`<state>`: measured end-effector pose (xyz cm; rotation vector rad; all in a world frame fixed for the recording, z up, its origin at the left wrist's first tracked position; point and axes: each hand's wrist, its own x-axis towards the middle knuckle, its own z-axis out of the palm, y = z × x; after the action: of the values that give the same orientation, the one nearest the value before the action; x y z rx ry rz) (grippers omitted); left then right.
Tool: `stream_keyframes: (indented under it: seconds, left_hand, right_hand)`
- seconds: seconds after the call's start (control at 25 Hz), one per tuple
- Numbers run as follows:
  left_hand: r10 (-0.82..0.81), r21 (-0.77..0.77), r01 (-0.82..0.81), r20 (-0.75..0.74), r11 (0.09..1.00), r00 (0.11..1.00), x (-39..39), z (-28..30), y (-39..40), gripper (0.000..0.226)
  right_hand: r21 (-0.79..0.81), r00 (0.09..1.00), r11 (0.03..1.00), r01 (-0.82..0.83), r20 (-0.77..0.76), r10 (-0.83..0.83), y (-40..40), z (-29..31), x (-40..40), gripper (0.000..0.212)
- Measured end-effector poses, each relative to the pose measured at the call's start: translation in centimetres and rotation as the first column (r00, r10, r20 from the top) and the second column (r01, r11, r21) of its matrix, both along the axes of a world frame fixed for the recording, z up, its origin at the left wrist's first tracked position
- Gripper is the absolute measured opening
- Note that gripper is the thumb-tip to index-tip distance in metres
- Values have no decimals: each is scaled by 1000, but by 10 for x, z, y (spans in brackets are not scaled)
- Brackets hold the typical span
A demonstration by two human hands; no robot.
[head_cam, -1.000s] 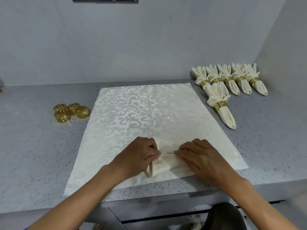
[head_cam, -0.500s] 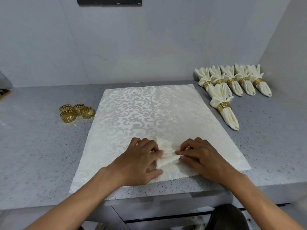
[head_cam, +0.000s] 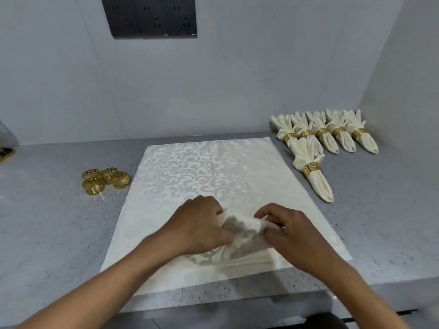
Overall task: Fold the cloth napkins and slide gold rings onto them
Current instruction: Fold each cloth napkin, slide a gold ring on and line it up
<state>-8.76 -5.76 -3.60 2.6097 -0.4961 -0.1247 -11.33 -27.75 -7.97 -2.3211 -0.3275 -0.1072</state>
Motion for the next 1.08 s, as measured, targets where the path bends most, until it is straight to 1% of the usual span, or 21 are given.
stream_keyframes:
  seconds: [0.04, 0.08, 0.12, 0.16, 0.2, 0.24, 0.32, 0.36, 0.44, 0.52, 0.56, 0.6, 0.64, 0.68, 0.72, 0.76, 0.8, 0.84, 0.88, 0.96, 1.08]
  left_hand:
    - [63, -92, -89, -253, 992, 965, 8, 14, 1, 22]
    - [92, -166, -189, -468, 968, 879, 17, 20, 3, 16]
    - [104, -205, -288, -619, 935, 779, 26, 19, 6, 20]
    - [110, -204, -358, -717, 911, 688, 32, 13, 7, 26]
    - [114, -181, -383, -767, 906, 632, 36, 3, 8, 29]
    - [118, -161, -390, -791, 907, 601, 39, -7, 9, 28]
    - [114, -170, -406, -800, 898, 588, 45, -19, 11, 18]
    - [108, -185, -409, -796, 894, 595, 50, -22, 12, 18]
    - [110, -176, -389, -783, 904, 612, 53, -24, 14, 34]
    - [137, -140, -371, -767, 918, 627, 54, -21, 16, 49]
    - [148, -126, -359, -751, 925, 644, 55, -21, 18, 49]
    - [167, -114, -345, -707, 932, 687, 54, -21, 19, 45]
    - [204, -90, -323, -613, 942, 763, 51, -21, 19, 38]
    - [227, -25, -263, -431, 965, 874, 44, -24, 18, 32]
    - [197, 100, -189, -78, 977, 977, 35, -30, 14, 28]
    - [44, 197, -100, 269, 975, 962, 24, -40, 7, 31]
    - [-142, 258, 33, 418, 966, 897, 14, -51, -2, 42]
    - [-286, 315, 165, 392, 935, 874, 7, -63, -9, 51]
    - [-323, 321, 224, 303, 920, 897, 3, -72, -12, 55]
    - [-239, 282, 201, 111, 938, 965, 9, -89, -4, 59]
    - [-230, 303, 197, 76, 932, 970, 15, -99, 7, 68]
  right_hand:
    - [76, 997, 997, -17, -76, 22, -1, 9, 6, 27]
    - [83, 991, 996, -35, -130, 46, -3, 15, 14, 24]
    - [49, 982, 997, -59, -174, 67, -1, 18, 21, 22]
    - [-9, 975, 997, -73, -212, 70, 3, 17, 25, 20]
    - [-87, 974, 994, -74, -222, 53, 8, 11, 27, 22]
    - [-166, 982, 984, -69, -183, 38, 13, 0, 26, 28]
    - [-278, 996, 956, -89, -47, 79, 25, -25, 19, 47]
    - [-318, 995, 943, -102, -14, 103, 30, -34, 15, 55]
    - [-415, 996, 905, -93, -24, 91, 38, -45, 14, 66]
    - [-453, 999, 890, -44, -14, 43, 43, -51, 17, 85]
    - [-467, 999, 884, -33, -6, 34, 44, -53, 19, 94]
    - [-479, 999, 877, -20, 14, 31, 45, -54, 20, 102]
    - [-490, 999, 871, -10, 29, 28, 45, -55, 21, 107]
    - [-503, 999, 864, 0, 38, 22, 46, -55, 20, 105]
    - [-526, 999, 850, 11, 44, 14, 46, -57, 20, 99]
    - [-542, 998, 840, 24, 58, 8, 48, -59, 21, 91]
    - [-555, 997, 831, 36, 71, 4, 50, -62, 21, 85]
    - [-576, 997, 816, 39, 82, 10, 52, -63, 20, 81]
    - [-589, 995, 807, 43, 98, 18, 52, -65, 20, 78]
    - [-589, 996, 808, 35, 85, 19, 45, -66, 18, 78]
    - [-627, 990, 770, 120, 14, -142, 25, -61, 11, 82]
